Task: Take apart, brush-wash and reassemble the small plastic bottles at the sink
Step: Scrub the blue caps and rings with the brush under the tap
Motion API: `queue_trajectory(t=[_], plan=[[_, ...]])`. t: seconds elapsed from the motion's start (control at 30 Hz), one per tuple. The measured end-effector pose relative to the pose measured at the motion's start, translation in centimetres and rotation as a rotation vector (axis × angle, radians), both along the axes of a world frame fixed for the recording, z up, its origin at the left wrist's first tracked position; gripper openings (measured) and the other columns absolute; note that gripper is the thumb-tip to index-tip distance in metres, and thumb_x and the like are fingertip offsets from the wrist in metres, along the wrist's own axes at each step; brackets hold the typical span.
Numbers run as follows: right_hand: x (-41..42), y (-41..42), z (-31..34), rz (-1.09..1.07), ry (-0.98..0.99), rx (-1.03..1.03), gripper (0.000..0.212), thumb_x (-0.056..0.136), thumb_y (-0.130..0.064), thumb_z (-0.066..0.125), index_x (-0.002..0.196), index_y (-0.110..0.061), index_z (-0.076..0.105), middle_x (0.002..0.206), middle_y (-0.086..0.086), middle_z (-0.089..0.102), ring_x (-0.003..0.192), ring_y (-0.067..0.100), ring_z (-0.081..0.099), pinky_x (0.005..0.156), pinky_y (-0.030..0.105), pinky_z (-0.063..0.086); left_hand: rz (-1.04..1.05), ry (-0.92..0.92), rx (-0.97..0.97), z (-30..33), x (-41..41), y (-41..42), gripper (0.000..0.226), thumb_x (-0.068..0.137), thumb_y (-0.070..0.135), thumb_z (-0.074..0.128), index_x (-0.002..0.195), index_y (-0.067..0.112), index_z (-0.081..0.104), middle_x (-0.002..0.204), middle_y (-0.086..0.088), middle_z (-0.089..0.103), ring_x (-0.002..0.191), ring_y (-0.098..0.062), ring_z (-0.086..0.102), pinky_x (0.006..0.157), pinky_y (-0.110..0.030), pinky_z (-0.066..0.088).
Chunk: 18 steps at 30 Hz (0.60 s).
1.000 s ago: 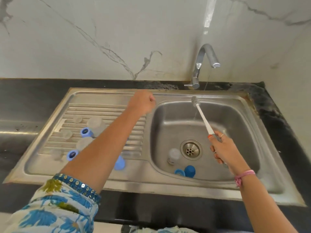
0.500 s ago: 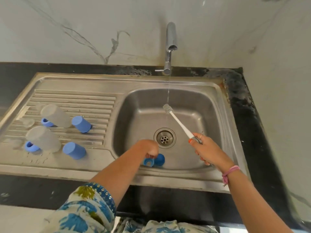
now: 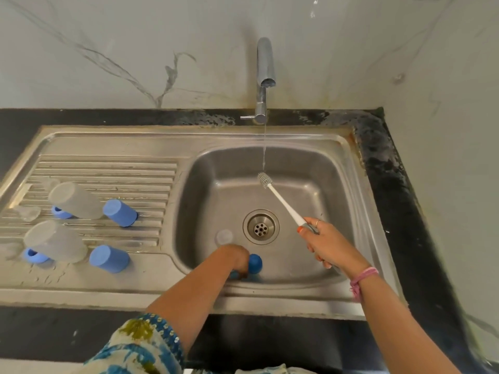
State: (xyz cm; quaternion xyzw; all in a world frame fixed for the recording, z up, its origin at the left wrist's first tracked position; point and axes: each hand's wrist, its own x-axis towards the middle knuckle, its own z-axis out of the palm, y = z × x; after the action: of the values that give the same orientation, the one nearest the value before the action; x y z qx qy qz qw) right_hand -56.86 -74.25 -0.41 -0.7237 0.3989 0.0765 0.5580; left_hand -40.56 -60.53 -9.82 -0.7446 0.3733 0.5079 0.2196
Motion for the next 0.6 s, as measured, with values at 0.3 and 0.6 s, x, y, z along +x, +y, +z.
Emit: queue_trajectory(t=[0.3, 0.6], plan=[[0.1, -0.1, 1.5, -0.037, -0.078, -0.109, 0.019, 0.101, -0.036, 0.043, 0.118, -0.038, 0.05, 0.066, 0.001, 0.046, 0.048, 0.01, 0.038, 0.038, 0.023, 0.031, 0.911, 0.273, -0.771, 9.2, 4.6, -3.4, 0.021, 0.098, 0.03, 0.052, 0.104, 0.013, 0.063, 0.101, -0.008, 0.065, 0.094, -0.02, 0.057, 0.091, -0.035, 0.043], [-1.4, -0.2, 2.5, -0.02, -0.113, -0.399, 0.039, 0.097, -0.042, 0.048, 0.136, -0.047, 0.047, 0.067, -0.008, 0.053, 0.061, 0.009, 0.053, 0.058, 0.022, 0.046, 1.52, 0.603, -1.046, 10.7, 8.9, -8.3, 0.031, 0.101, 0.005, 0.045, 0.131, 0.009, 0.041, 0.119, -0.013, 0.056, 0.112, -0.032, 0.059, 0.11, -0.057, 0.032]])
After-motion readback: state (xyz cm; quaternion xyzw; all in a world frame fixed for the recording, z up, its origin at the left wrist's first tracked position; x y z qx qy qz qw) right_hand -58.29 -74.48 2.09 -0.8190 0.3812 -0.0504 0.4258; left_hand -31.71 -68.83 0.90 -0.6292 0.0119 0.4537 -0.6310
